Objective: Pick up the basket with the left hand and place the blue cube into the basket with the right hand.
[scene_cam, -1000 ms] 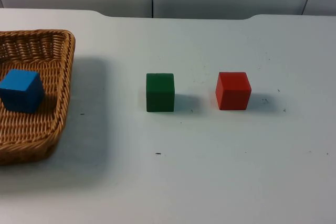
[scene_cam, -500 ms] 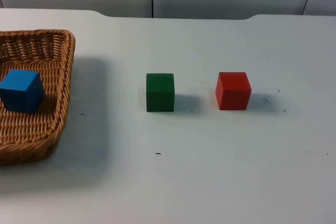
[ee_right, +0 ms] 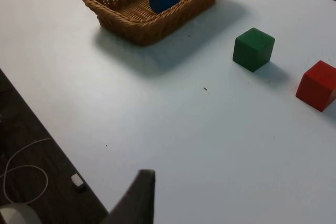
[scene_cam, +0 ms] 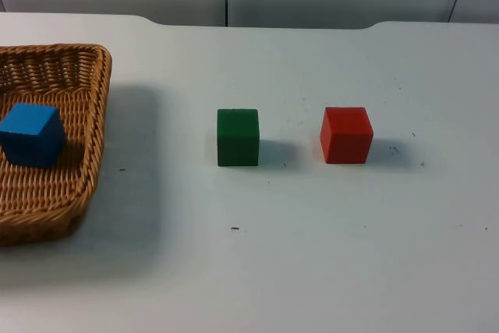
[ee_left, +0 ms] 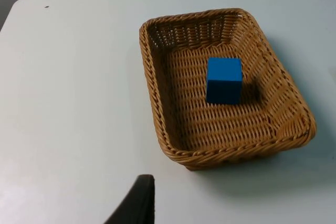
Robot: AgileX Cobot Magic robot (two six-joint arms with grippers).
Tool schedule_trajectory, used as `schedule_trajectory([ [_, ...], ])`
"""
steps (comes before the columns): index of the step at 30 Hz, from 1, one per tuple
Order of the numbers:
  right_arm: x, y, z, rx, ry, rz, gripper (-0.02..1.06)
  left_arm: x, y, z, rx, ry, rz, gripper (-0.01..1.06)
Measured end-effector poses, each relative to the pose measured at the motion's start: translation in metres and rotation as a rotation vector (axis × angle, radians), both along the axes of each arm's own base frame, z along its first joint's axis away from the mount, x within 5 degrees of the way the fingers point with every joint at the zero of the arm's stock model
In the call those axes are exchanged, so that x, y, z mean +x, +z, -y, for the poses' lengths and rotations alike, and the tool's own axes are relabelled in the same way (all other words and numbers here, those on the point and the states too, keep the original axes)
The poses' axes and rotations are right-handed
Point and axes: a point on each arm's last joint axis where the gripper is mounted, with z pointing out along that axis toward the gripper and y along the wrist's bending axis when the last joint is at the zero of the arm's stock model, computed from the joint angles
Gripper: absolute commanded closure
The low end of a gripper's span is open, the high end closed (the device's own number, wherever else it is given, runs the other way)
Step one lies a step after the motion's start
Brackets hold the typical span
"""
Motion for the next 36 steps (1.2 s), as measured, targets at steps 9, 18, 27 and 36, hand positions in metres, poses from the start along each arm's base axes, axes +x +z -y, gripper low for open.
schedule_trajectory([
  [9, -0.0004, 0.0000, 0.0000, 0.000, -0.043, 0.000, 0.00, 0.0000, 0.0000, 0.0000, 0.000, 0.000, 0.000, 0.00],
  [18, -0.0033, 0.0000, -0.0003, 0.000, -0.333, 0.000, 0.00, 0.0000, 0.0000, 0.0000, 0.000, 0.000, 0.000, 0.00],
  [27, -0.0060, 0.0000, -0.0014, 0.000, -0.630, 0.000, 0.00, 0.0000, 0.0000, 0.0000, 0.000, 0.000, 0.000, 0.00],
  [36, -0.0080, 0.0000, -0.0030, 0.000, -0.894, 0.000, 0.00, 0.0000, 0.0000, 0.0000, 0.000, 0.000, 0.000, 0.00],
])
